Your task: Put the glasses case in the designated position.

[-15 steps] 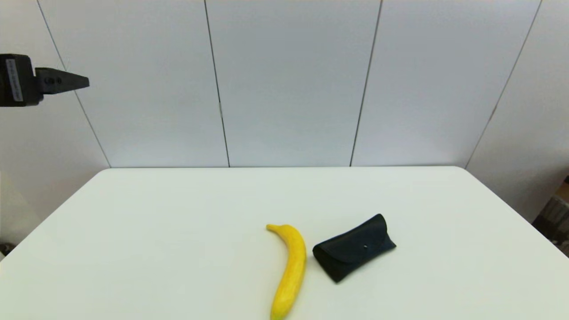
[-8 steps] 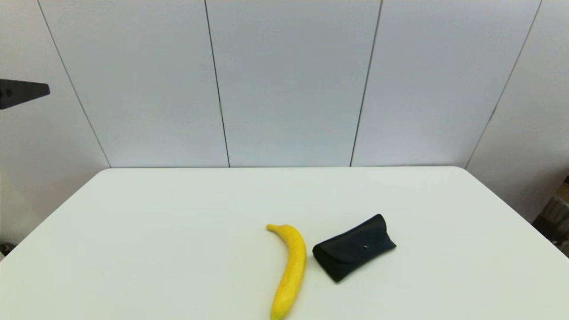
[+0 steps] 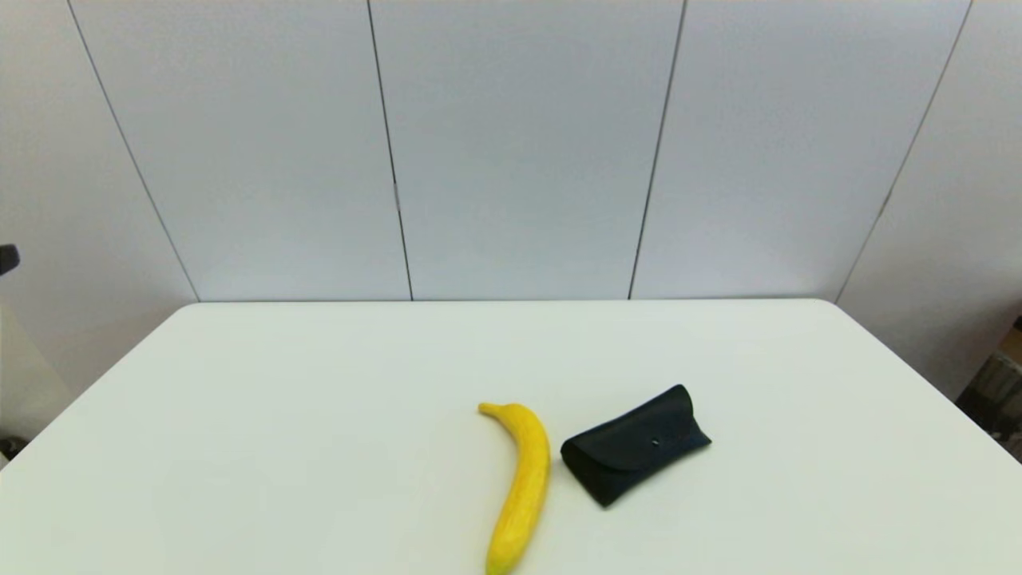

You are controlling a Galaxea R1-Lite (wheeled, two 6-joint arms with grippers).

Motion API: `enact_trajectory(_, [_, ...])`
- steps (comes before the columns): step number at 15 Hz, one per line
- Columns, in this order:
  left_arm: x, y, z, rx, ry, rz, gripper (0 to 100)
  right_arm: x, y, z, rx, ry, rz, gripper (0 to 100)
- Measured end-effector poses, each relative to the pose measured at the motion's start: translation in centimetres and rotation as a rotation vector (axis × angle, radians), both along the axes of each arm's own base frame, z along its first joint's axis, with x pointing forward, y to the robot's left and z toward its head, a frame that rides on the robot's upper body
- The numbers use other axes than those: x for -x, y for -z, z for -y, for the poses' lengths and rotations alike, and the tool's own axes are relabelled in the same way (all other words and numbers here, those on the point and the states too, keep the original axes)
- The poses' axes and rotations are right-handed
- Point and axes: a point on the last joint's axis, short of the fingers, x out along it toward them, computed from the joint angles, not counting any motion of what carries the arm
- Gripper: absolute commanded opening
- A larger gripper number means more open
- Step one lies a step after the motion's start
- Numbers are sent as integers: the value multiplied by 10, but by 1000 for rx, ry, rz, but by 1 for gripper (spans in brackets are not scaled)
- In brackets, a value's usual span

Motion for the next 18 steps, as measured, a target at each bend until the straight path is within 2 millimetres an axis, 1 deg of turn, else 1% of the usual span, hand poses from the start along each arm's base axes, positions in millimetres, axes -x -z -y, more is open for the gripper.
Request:
enact_trajectory(3, [25, 19, 1, 3, -1, 20, 100, 0, 0, 0, 0, 0, 0, 100])
enact_trajectory(7, [47, 42, 1, 6, 1, 107, 100, 0, 0, 0, 0, 0, 0, 100])
enact_trajectory(10, [64, 54, 2, 3, 1, 190, 100, 0, 0, 0, 0, 0, 0, 100])
enact_trajectory(18, [107, 81, 4, -6, 45, 331, 100, 0, 0, 0, 0, 0, 0, 100])
